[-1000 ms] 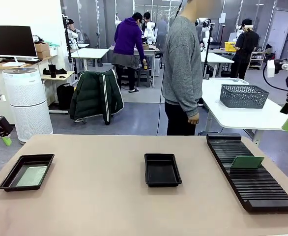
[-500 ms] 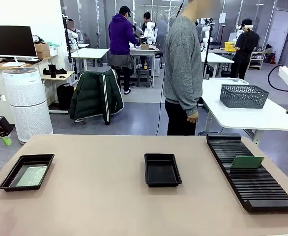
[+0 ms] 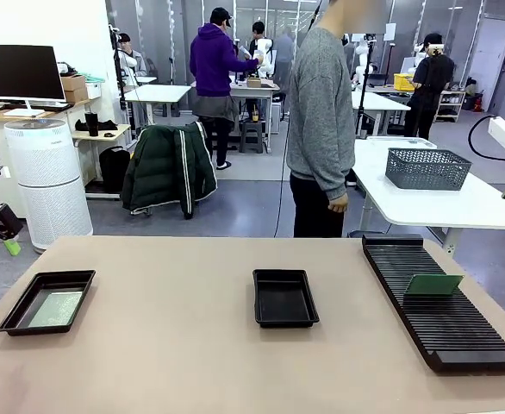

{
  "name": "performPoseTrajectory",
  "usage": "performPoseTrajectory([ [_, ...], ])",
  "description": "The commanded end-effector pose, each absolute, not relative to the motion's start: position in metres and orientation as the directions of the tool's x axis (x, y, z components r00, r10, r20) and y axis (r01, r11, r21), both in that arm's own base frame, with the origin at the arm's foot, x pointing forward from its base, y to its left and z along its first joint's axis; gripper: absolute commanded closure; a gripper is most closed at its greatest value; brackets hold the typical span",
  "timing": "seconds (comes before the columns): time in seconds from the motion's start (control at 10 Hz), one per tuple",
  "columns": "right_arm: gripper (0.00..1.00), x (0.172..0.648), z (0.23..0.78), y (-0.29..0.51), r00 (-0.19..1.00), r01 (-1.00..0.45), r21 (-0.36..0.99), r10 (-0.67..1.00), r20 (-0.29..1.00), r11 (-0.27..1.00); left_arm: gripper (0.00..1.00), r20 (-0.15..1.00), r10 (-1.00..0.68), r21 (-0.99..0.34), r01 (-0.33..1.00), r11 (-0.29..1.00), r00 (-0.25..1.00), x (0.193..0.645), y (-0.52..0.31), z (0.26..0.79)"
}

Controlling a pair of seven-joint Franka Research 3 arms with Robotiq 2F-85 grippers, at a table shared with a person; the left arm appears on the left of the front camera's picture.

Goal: Inspect and transfer BCBs to ESD trays.
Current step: Pick up the Blank PCB from the PCB Rack and place it in the right ESD tray.

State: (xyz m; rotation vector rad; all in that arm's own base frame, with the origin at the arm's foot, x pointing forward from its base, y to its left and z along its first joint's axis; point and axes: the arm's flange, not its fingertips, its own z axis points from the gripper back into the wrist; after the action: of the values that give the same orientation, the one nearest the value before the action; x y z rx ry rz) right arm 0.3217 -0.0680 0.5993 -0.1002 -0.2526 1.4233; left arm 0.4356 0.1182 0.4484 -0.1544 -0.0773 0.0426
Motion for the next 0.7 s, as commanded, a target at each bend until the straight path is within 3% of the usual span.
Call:
performPoseTrajectory([
  [0.0,0.0,0.321,0.597,-0.067,0.137,-0.962,-0.221,0.983,0.126,0.162,0.0,0.089,0.046,-0.157,-0.032,0.987,0.995,0.436,0.119,0.446],
  [0.3,0.0,0.321,0.6,-0.069,0.131,-0.963,-0.22,0.985,0.112,0.153,0.0,0.089,0.046,-0.157,-0.032,0.987,0.995,0.436,0.119,0.446],
  [0.6,0.0,0.329,0.566,-0.065,0.126,-0.951,-0.267,0.984,0.129,0.157,0.0,0.089,0.046,-0.157,-0.032,0.987,0.995,0.436,0.119,0.446],
])
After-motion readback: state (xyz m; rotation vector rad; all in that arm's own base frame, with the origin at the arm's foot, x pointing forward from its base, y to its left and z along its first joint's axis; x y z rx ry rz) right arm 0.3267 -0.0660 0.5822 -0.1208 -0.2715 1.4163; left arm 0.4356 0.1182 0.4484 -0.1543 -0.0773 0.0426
